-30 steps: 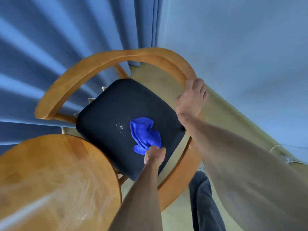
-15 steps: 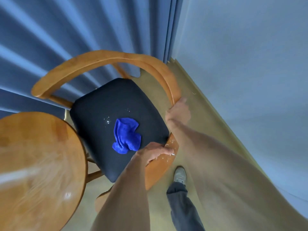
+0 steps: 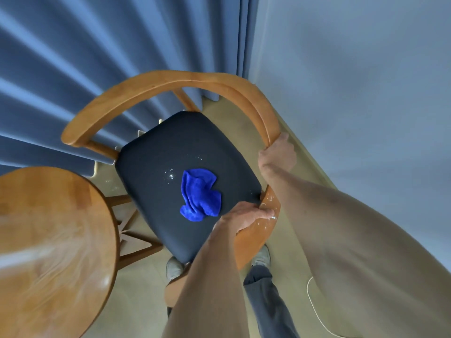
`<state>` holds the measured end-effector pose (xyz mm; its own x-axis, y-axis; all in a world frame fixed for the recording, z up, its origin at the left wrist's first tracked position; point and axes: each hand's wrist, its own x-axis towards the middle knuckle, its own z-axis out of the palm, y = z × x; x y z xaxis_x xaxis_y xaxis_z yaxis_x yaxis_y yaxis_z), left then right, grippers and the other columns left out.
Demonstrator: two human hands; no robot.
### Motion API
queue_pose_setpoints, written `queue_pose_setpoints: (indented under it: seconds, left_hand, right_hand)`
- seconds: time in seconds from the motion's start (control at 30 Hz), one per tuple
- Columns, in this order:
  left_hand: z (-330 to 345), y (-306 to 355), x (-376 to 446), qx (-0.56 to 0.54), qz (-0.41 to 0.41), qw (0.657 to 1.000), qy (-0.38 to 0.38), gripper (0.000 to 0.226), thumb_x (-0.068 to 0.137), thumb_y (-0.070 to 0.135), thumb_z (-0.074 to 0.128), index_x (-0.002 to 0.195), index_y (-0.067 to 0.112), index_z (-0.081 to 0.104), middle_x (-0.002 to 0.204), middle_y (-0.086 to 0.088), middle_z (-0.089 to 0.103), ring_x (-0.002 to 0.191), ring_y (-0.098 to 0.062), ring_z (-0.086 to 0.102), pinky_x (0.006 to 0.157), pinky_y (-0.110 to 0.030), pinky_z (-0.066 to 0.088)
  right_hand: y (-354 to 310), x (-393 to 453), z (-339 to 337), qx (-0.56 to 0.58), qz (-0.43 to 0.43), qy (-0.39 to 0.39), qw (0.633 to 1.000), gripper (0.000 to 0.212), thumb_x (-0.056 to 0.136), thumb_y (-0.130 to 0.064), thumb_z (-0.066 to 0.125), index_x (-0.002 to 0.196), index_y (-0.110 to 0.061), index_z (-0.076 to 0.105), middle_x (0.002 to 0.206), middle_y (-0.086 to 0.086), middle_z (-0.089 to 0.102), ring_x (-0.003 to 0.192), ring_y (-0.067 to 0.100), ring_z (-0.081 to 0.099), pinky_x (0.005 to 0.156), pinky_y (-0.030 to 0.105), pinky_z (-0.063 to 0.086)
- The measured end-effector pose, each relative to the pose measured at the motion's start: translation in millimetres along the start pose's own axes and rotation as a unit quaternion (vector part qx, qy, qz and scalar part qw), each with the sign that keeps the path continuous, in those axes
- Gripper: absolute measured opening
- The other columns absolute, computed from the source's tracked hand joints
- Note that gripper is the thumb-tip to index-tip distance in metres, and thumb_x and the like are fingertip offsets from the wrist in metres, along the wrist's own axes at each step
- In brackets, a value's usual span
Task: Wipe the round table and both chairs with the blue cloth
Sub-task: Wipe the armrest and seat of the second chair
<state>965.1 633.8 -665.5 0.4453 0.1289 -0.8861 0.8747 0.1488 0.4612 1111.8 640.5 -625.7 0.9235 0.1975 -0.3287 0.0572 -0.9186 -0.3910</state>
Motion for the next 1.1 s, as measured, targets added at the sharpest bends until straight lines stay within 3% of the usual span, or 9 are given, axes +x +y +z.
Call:
queue_pose_setpoints:
  seconds: [0.17,0.4,0.5,0.6,0.7,0.77,0.9,1.0,1.1]
  left_hand:
    - [31,24,25,0.046,-0.084,0.995,-0.009,0.089,0.028,0.087,0.071,0.102,0.038,0.067,0.105,0.006,0.068,0.097,-0.026,0.065,0.087,-0.049,0.052]
    - [61,58,41,0.023,-0.091,0.996,-0.012,0.084,0.048,0.071,0.065,0.111,0.015,0.062,0.124,-0.023,0.045,0.114,-0.050,0.042,0.089,-0.070,0.042]
    - [60,63,41,0.014,-0.097,0.995,-0.019,0.080,0.046,0.067,0.068,0.106,0.015,0.066,0.105,-0.023,0.059,0.102,-0.049,0.056,0.080,-0.040,0.053]
    - [52,73,24,0.001,-0.071,0.997,-0.040,0.035,0.057,0.058,0.072,0.073,0.028,0.070,0.076,0.004,0.068,0.084,-0.026,0.070,0.090,-0.042,0.056]
    - [36,70,18,-0.041,-0.066,0.997,-0.023,0.045,0.079,0.060,0.065,0.098,0.020,0.067,0.092,0.000,0.071,0.084,-0.019,0.068,0.095,-0.037,0.050]
    - [22,58,18,-0.045,-0.070,0.996,0.044,0.053,0.084,0.066,0.056,0.113,0.022,0.061,0.101,-0.004,0.070,0.091,-0.021,0.067,0.093,-0.038,0.047]
    - [-21,9,17,0.055,-0.112,0.939,0.320,0.017,0.088,0.030,0.057,0.085,0.015,0.065,0.096,-0.007,0.070,0.085,-0.027,0.062,0.075,-0.034,0.051]
    - [-52,-25,17,0.063,-0.155,0.897,0.409,0.016,0.088,0.020,0.057,0.087,0.011,0.071,0.099,-0.014,0.070,0.089,-0.034,0.064,0.073,-0.033,0.045]
    - [-79,-58,26,0.069,-0.180,0.877,0.439,0.024,0.089,0.026,0.062,0.096,0.006,0.073,0.105,-0.017,0.070,0.097,-0.036,0.065,0.075,-0.034,0.043]
  right_hand:
    - [17,31,-18,-0.007,0.002,0.023,1.000,0.037,0.088,-0.027,0.071,0.116,-0.013,0.050,0.102,0.007,0.066,0.091,0.028,0.068,0.080,0.039,0.058]
    - [34,62,-30,0.011,0.015,0.047,0.999,0.042,0.090,-0.031,0.070,0.123,-0.015,0.051,0.111,0.006,0.067,0.097,0.028,0.069,0.087,0.042,0.059]
    - [37,64,-27,0.010,0.008,0.055,0.998,0.044,0.090,-0.032,0.070,0.125,-0.015,0.050,0.112,0.005,0.067,0.097,0.028,0.069,0.087,0.041,0.059]
    - [40,62,-27,-0.003,0.006,0.056,0.998,0.045,0.091,-0.029,0.069,0.127,-0.014,0.047,0.112,0.006,0.065,0.095,0.028,0.069,0.084,0.039,0.057]
    - [41,61,-20,-0.031,-0.031,0.103,0.994,0.058,0.089,-0.022,0.069,0.139,-0.012,0.041,0.132,0.012,0.057,0.118,0.033,0.060,0.100,0.044,0.049]
    - [38,56,-14,-0.076,-0.102,0.138,0.982,0.075,0.085,-0.016,0.071,0.149,-0.012,0.032,0.153,0.018,0.037,0.141,0.036,0.036,0.115,0.048,0.032]
    - [23,32,7,-0.106,-0.223,0.127,0.961,0.069,0.080,-0.013,0.071,0.143,-0.017,0.043,0.162,0.024,0.012,0.150,0.040,0.011,0.120,0.050,0.023]
    - [24,16,38,-0.100,-0.297,0.101,0.944,0.055,0.076,-0.006,0.066,0.129,-0.011,0.053,0.159,0.024,0.021,0.149,0.039,0.017,0.117,0.053,0.025]
    - [32,-10,88,-0.125,-0.369,-0.024,0.921,0.052,0.083,-0.013,0.064,0.133,-0.012,0.052,0.154,0.020,0.033,0.142,0.036,0.032,0.111,0.049,0.032]
